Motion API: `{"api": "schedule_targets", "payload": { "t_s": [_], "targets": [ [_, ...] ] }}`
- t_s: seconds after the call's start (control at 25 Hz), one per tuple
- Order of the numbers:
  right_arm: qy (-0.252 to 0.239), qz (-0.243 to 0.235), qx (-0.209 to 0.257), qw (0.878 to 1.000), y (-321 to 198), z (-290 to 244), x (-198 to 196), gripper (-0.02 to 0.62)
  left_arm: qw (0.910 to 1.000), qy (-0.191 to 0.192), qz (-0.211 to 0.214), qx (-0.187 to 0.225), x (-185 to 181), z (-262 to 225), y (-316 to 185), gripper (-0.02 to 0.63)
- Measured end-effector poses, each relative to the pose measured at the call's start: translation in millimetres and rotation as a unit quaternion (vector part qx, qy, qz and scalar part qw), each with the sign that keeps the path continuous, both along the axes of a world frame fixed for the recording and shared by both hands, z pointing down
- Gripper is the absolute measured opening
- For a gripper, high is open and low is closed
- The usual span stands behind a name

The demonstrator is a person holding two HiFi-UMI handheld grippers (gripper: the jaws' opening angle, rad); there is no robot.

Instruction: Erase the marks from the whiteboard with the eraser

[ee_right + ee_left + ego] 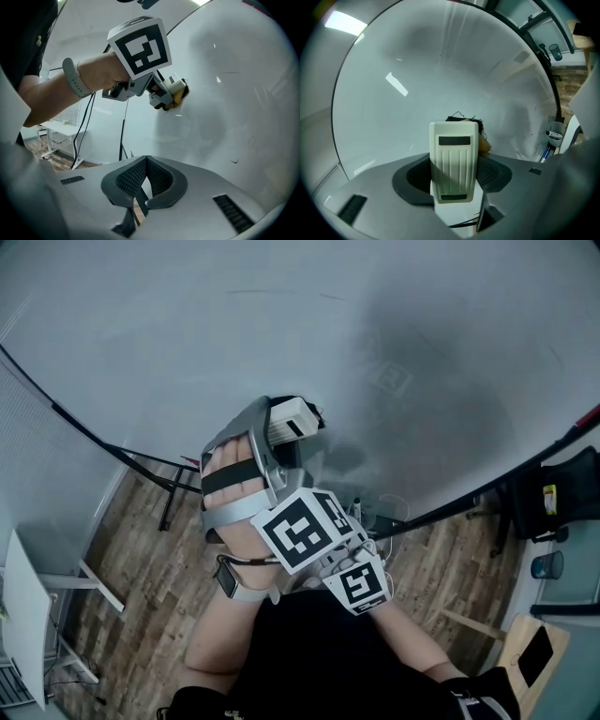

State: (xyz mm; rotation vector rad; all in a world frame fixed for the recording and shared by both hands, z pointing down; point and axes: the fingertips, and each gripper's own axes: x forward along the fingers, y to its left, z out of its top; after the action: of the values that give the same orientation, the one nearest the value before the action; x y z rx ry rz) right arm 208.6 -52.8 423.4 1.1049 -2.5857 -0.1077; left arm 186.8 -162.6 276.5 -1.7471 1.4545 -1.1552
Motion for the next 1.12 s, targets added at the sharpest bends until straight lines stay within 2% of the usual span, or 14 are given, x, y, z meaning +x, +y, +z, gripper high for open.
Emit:
{"api": "schedule_targets", "payload": {
  "t_s": [0.2,0.44,0.76,1.12],
  "targets": [
    [-0.005,0.013,-0.002,1.0,-1,2,-6,0.026,0.9995,0.0,0.03,0.01,9,1,5,0.262],
    [0.004,0.024,-0.005,1.0,-2,4,-12,0.026,0.996,0.023,0.081,0.027,6,2,7,0.264],
    [0.016,0.028,-0.012,0.999,-10,5,-50,0.026,0.9956,0.038,0.085,0.016,-49,14,-12,0.264],
    [0.018,0.028,-0.02,0.999,-33,10,-122,0.026,0.9958,0.052,0.075,0.001,-141,42,-45,0.264]
  ]
}}
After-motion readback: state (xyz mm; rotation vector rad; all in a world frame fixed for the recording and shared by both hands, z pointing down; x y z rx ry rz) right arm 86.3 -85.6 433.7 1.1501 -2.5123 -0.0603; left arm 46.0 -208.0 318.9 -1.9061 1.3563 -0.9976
